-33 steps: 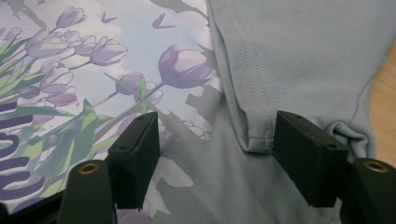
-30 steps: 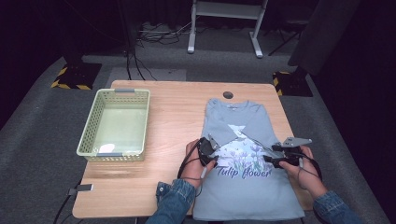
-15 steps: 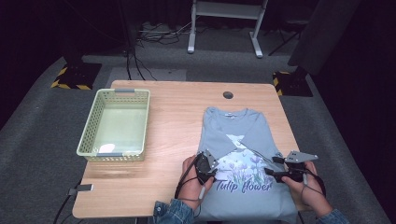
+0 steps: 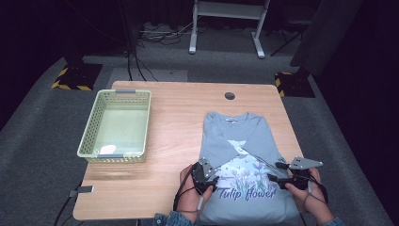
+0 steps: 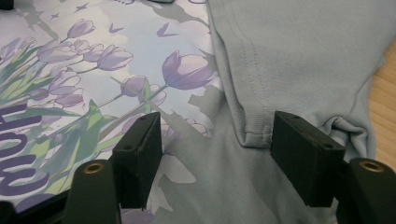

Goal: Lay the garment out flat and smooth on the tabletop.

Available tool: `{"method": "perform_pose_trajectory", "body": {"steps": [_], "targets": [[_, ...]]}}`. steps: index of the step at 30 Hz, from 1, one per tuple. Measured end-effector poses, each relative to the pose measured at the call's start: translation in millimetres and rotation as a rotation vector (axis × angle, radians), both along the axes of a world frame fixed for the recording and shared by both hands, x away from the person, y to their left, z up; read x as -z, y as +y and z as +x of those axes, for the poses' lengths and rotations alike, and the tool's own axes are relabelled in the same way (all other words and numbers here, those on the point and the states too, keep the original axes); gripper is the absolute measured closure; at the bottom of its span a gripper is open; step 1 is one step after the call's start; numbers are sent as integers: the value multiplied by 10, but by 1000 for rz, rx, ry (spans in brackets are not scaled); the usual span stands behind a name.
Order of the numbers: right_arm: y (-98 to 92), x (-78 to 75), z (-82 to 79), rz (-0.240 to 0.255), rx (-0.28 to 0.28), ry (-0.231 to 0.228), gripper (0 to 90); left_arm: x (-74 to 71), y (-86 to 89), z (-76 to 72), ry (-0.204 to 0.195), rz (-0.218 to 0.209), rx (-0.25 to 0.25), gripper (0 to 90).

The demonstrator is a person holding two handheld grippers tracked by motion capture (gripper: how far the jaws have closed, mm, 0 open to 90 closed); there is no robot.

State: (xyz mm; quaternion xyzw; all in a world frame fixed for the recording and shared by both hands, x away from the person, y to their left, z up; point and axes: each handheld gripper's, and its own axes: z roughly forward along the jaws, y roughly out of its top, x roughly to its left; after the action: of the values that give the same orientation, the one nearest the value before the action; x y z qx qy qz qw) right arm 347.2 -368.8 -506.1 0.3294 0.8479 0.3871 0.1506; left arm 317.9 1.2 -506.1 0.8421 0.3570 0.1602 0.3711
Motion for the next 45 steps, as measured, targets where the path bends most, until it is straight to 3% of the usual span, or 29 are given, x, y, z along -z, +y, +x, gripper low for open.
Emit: {"method": "perform_pose_trajectory", "body": {"steps": [17,22,32,45], "targets": [[0,1,0,1,-2,-1,335,0,3,8,6,-4,1,401],[-1,0,0,1,-2,-1,334,-28,-5,3,11,18,-10,300],[-2,1,1,3,-3,-1,335,-294,-48,16,-32,20,-12,292],[-11,1,6,11,-3,5,337,-538,-61,144,-52,30,0,281]]}}
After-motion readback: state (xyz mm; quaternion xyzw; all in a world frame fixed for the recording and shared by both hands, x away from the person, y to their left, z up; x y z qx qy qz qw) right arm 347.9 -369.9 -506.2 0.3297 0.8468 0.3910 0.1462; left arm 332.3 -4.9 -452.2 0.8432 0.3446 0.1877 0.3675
